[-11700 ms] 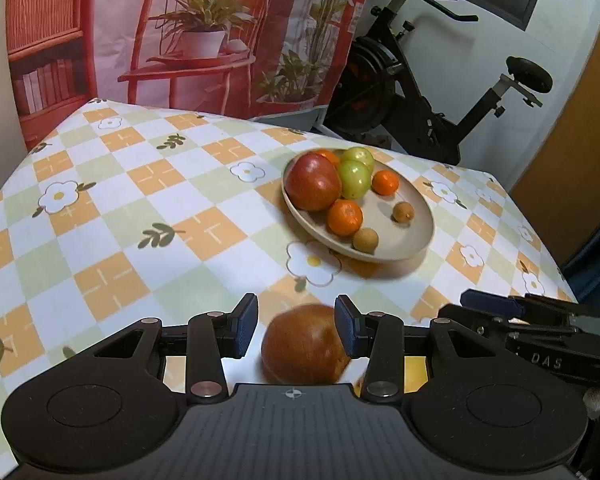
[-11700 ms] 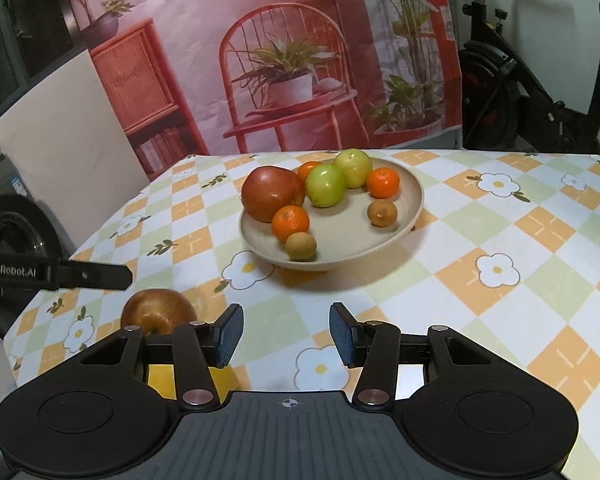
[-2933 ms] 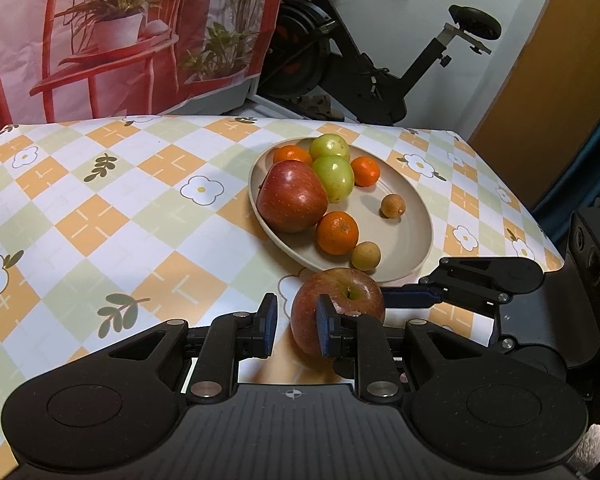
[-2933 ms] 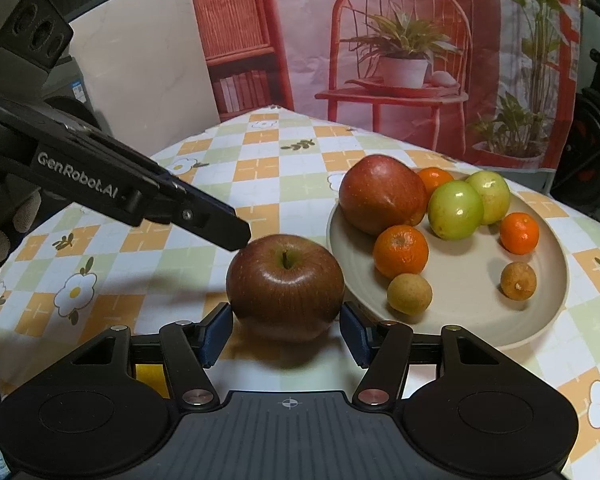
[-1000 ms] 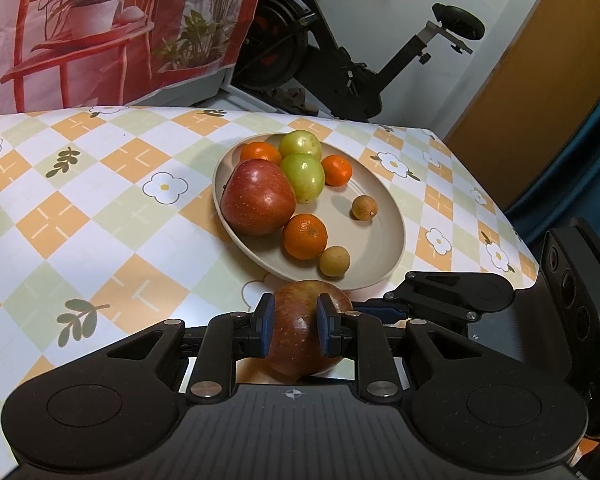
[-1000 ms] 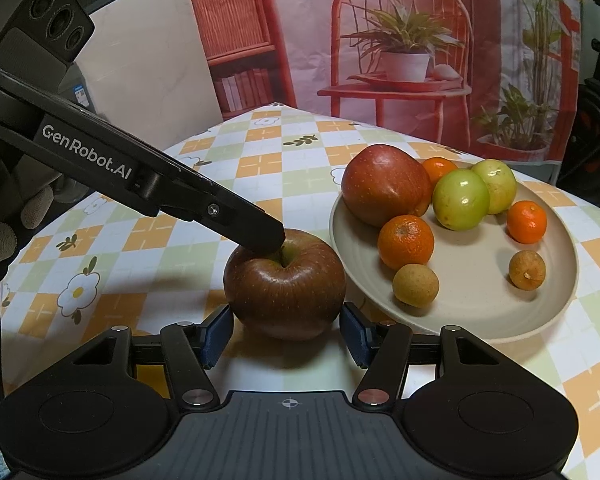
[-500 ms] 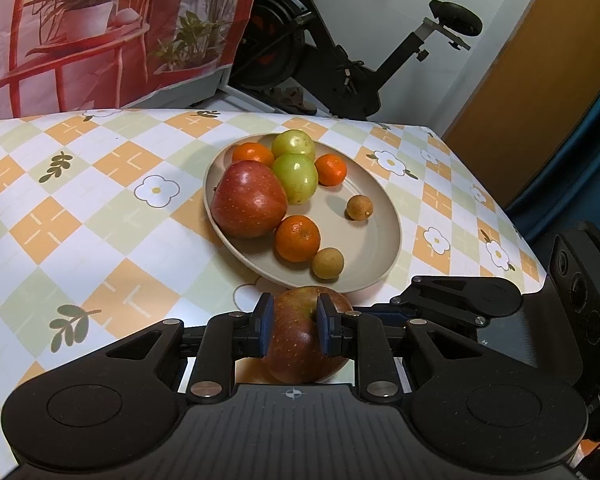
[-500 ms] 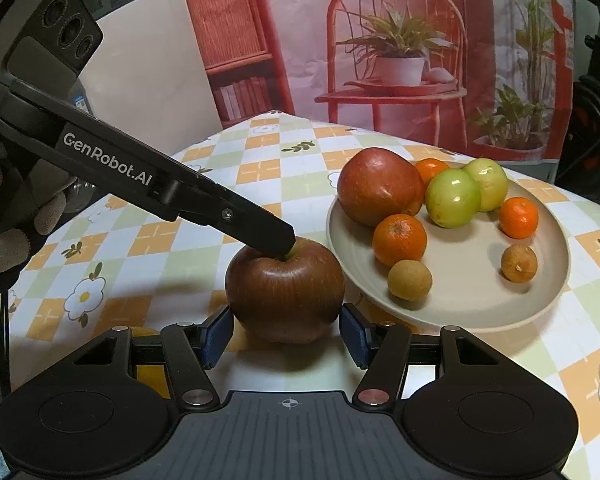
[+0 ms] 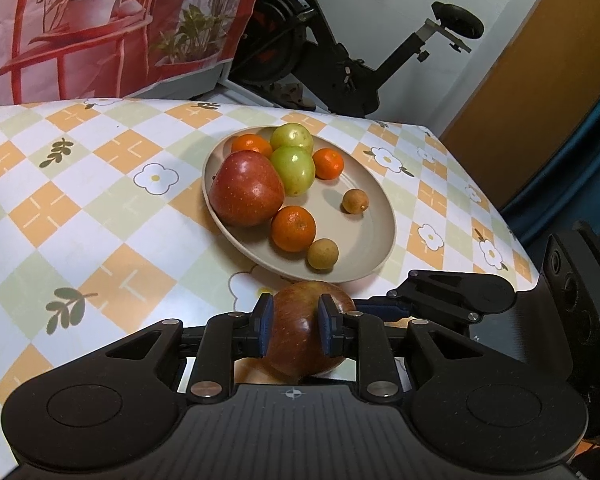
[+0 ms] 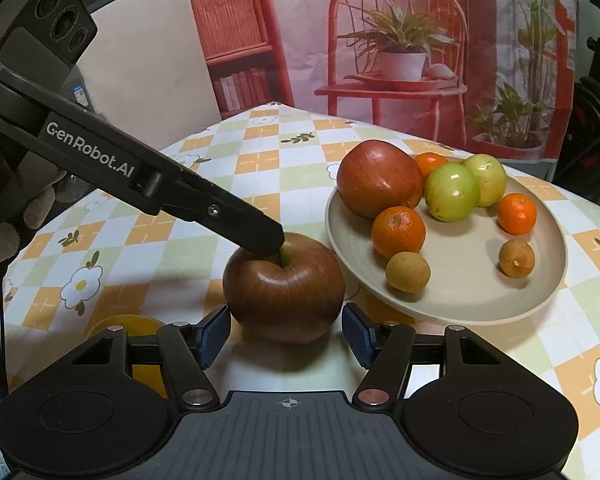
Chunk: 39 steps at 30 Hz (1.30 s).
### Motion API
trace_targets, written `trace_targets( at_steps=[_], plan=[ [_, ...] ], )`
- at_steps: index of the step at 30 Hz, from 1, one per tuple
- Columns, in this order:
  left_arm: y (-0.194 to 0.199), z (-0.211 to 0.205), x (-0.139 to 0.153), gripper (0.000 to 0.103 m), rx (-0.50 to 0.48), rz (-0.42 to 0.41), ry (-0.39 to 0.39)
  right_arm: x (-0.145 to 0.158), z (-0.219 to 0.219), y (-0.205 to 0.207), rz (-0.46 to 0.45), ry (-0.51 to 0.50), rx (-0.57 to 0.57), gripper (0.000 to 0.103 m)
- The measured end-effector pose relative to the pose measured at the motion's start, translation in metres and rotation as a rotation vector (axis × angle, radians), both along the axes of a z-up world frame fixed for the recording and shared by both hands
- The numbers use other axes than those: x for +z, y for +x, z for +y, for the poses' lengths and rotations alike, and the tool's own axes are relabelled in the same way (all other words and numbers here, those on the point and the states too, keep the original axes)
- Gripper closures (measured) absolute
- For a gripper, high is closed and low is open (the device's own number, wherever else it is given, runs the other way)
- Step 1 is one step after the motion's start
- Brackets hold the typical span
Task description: Organize fruits
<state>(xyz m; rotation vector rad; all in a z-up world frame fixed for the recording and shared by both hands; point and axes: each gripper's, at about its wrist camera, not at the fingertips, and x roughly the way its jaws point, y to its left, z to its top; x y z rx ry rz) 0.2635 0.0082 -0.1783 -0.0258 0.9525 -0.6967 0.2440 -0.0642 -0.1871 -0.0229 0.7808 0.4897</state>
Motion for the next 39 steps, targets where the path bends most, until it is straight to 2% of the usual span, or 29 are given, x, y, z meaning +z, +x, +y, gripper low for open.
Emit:
trace_targets(
  at_steps=[9,18,20,27,39],
  plan=[
    [-0.005,0.01,0.001,0.077,0.031,0.0,-0.009,0.006,0.0,-0.005,-0.013,-0.002,-0.014,0.045],
    [-0.004,0.003,-0.001,0.077,0.018,0.014,-0.022,0.003,0.001,-0.001,-0.005,-0.003,-0.016,0.042],
    [-0.003,0.001,-0.002,0.074,0.014,0.019,-0.022,0.001,0.002,0.002,-0.001,0.001,-0.014,0.042],
    [-0.001,-0.002,-0.001,0.072,0.004,0.023,-0.022,-0.001,-0.001,0.002,-0.006,0.033,-0.025,0.043],
    [0.006,-0.037,0.024,0.071,-0.036,-0.05,-0.04,0.023,-0.035,-0.006,-0.119,0.055,-0.107,0.043]
  ],
)
